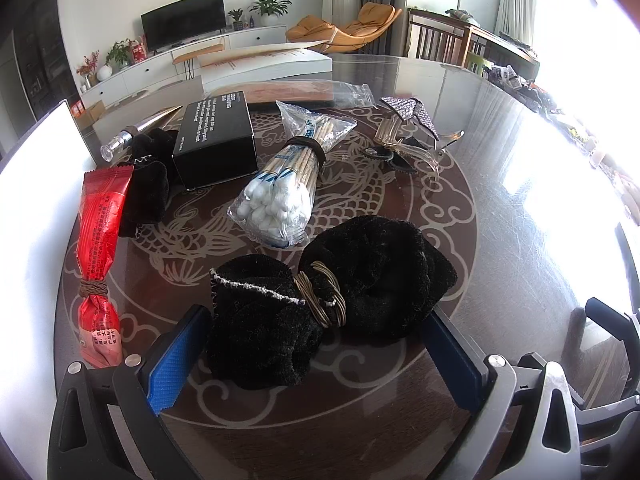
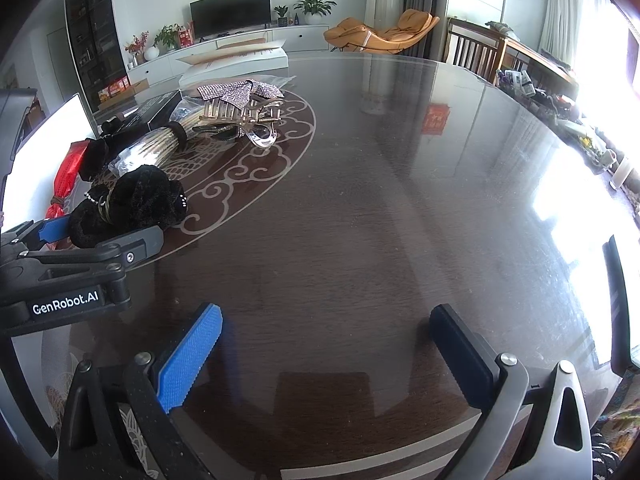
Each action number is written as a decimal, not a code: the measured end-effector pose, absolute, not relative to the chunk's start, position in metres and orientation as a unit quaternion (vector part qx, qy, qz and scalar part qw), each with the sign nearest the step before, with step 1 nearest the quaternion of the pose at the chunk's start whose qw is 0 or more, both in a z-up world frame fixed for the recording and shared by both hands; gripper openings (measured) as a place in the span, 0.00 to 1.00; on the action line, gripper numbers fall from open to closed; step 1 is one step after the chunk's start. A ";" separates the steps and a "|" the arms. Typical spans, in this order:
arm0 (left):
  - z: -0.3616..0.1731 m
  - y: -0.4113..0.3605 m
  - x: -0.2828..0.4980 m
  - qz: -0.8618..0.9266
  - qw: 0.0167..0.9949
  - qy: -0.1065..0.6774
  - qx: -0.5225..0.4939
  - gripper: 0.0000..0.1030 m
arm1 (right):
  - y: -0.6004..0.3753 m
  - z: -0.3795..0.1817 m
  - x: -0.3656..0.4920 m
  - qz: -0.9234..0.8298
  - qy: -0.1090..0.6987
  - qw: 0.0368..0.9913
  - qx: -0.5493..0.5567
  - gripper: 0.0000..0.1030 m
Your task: Organize objects
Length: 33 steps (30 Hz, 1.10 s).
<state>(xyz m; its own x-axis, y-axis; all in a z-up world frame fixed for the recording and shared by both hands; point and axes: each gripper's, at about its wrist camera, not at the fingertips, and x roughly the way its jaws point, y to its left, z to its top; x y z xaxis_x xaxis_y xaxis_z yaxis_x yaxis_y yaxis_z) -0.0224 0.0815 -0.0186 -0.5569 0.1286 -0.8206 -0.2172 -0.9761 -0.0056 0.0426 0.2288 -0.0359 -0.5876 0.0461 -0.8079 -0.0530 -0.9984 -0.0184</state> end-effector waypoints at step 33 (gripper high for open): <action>-0.018 0.082 -0.022 0.881 0.098 0.047 -0.460 1.00 | 0.228 -0.035 0.031 0.883 -0.002 0.017 -0.469 1.00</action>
